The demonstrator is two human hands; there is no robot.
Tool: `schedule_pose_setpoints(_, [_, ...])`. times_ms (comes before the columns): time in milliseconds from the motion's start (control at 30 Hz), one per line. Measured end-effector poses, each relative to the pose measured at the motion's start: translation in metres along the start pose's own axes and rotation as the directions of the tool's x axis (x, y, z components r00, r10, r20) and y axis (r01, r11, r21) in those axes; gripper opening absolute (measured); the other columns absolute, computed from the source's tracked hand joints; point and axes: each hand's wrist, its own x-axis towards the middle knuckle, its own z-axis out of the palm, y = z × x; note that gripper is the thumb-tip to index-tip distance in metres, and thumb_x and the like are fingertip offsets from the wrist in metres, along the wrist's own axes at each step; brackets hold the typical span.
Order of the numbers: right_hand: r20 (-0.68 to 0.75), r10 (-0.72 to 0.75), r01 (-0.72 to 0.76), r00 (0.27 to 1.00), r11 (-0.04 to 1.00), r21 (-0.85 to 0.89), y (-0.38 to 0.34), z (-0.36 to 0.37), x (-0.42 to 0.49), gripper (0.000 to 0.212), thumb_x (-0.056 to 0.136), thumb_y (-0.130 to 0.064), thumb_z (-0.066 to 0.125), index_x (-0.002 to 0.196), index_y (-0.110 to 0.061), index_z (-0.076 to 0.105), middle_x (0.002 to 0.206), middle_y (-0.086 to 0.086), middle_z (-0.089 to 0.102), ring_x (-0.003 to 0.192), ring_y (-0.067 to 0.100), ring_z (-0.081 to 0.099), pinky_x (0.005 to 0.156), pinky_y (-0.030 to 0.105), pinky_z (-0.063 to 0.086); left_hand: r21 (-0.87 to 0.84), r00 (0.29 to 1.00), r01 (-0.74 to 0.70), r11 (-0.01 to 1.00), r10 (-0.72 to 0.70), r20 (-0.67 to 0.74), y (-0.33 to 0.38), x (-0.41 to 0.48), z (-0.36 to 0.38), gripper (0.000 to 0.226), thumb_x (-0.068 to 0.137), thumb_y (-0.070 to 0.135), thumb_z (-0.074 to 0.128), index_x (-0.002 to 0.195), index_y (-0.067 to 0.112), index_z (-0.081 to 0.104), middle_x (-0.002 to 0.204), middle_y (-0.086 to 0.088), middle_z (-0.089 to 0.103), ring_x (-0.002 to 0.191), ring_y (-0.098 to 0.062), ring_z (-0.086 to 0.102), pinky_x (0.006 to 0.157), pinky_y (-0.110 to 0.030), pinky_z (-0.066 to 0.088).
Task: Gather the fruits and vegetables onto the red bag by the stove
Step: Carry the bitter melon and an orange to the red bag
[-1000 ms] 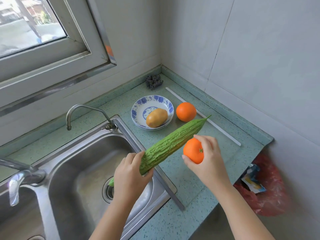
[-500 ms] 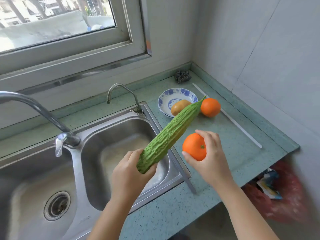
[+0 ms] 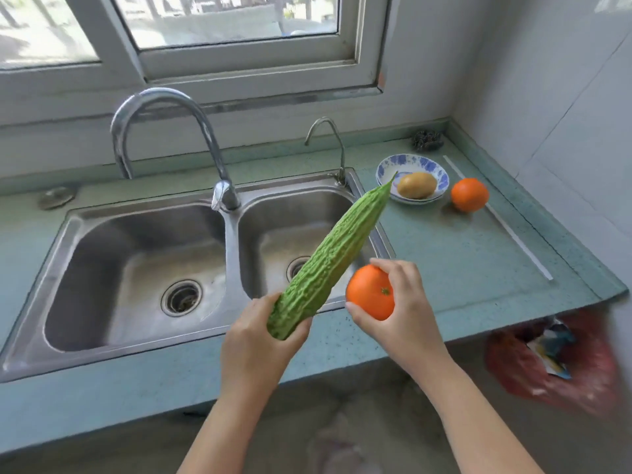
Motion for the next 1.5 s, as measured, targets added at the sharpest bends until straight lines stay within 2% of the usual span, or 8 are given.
schedule_pose_setpoints(133, [0.075,-0.099,0.097,0.992,0.995,0.024,-0.033,0.014,-0.025,0.062,0.068,-0.037,0.074,0.121,-0.02,0.047,0.115,-0.007,0.037,0.1,0.003,0.037,0.077,0.005,0.029,-0.025,0.992,0.095,0.995,-0.097,-0.076,-0.013,-0.04,-0.035,0.038,0.064,0.033,0.08,0.098,0.026,0.065,0.077,0.016,0.06,0.067,-0.004,0.052,0.056,-0.014,0.039])
schedule_pose_setpoints(267, [0.153,-0.173,0.155,0.973,0.98,0.125,-0.067,0.029,-0.044,0.062,0.066,-0.032,0.075,0.12,-0.019,0.048,0.113,-0.006,0.04,0.098,0.0,0.038,0.081,-0.002,0.028,-0.076,0.968,0.197,0.977,-0.206,-0.14,-0.023,-0.072,-0.071,0.039,0.065,0.035,0.077,0.102,0.028,0.065,0.085,0.013,0.064,0.073,-0.005,0.057,0.064,-0.025,0.046])
schedule_pose_setpoints(467, [0.259,-0.304,0.257,0.917,0.945,0.2,-0.11,0.053,-0.058,0.063,0.064,-0.035,0.074,0.12,-0.02,0.049,0.113,-0.005,0.043,0.097,0.003,0.042,0.084,0.001,0.03,-0.127,0.9,0.308,0.943,-0.332,-0.284,-0.038,-0.114,-0.116,0.035,0.066,0.033,0.077,0.098,0.031,0.063,0.083,0.014,0.062,0.075,-0.001,0.056,0.066,-0.026,0.047])
schedule_pose_setpoints(600, [0.333,-0.42,0.335,0.844,0.899,0.284,-0.137,0.07,-0.055,0.063,0.065,-0.027,0.08,0.12,-0.021,0.05,0.112,-0.009,0.041,0.097,-0.012,0.04,0.08,-0.002,0.028,-0.171,0.822,0.374,0.911,-0.411,-0.394,-0.044,-0.134,-0.131,0.033,0.065,0.031,0.078,0.094,0.034,0.063,0.083,0.014,0.062,0.08,0.0,0.056,0.068,-0.021,0.047])
schedule_pose_setpoints(933, [0.453,-0.651,0.414,0.609,0.748,0.519,-0.189,0.102,-0.059,0.061,0.062,-0.032,0.076,0.117,-0.022,0.052,0.109,-0.012,0.043,0.091,0.011,0.051,0.078,0.0,0.033,-0.14,0.55,0.57,0.81,-0.502,-0.667,-0.03,-0.183,-0.163,0.044,0.066,0.034,0.078,0.106,0.025,0.064,0.094,0.014,0.062,0.083,0.0,0.055,0.07,-0.007,0.04])
schedule_pose_setpoints(1067, [0.473,-0.723,0.415,0.502,0.682,0.602,-0.203,0.106,-0.063,0.062,0.062,-0.033,0.077,0.118,-0.023,0.053,0.112,-0.011,0.044,0.094,-0.011,0.044,0.076,-0.003,0.03,-0.151,0.442,0.637,0.756,-0.519,-0.732,-0.019,-0.202,-0.164,0.057,0.06,0.055,0.061,0.107,0.024,0.064,0.094,0.012,0.064,0.084,-0.005,0.058,0.07,-0.011,0.04])
schedule_pose_setpoints(1233, [0.509,-0.791,0.399,0.338,0.611,0.684,-0.211,0.112,-0.075,0.06,0.064,-0.028,0.08,0.117,-0.024,0.053,0.112,-0.013,0.043,0.095,-0.02,0.039,0.074,-0.004,0.029,-0.205,0.262,0.721,0.662,-0.534,-0.804,-0.004,-0.229,-0.162,0.051,0.061,0.052,0.064,0.105,0.027,0.063,0.089,0.015,0.063,0.078,-0.003,0.057,0.064,-0.013,0.042])
schedule_pose_setpoints(1500, [0.52,-0.854,0.356,0.012,0.489,0.796,-0.234,0.128,-0.13,0.06,0.065,-0.031,0.077,0.119,-0.026,0.051,0.114,-0.015,0.042,0.099,0.003,0.046,0.076,-0.004,0.029,-0.361,-0.059,0.807,0.468,-0.544,-0.837,0.022,-0.289,-0.145,0.038,0.065,0.033,0.077,0.1,0.027,0.064,0.084,0.009,0.066,0.078,-0.012,0.06,0.064,-0.027,0.045])
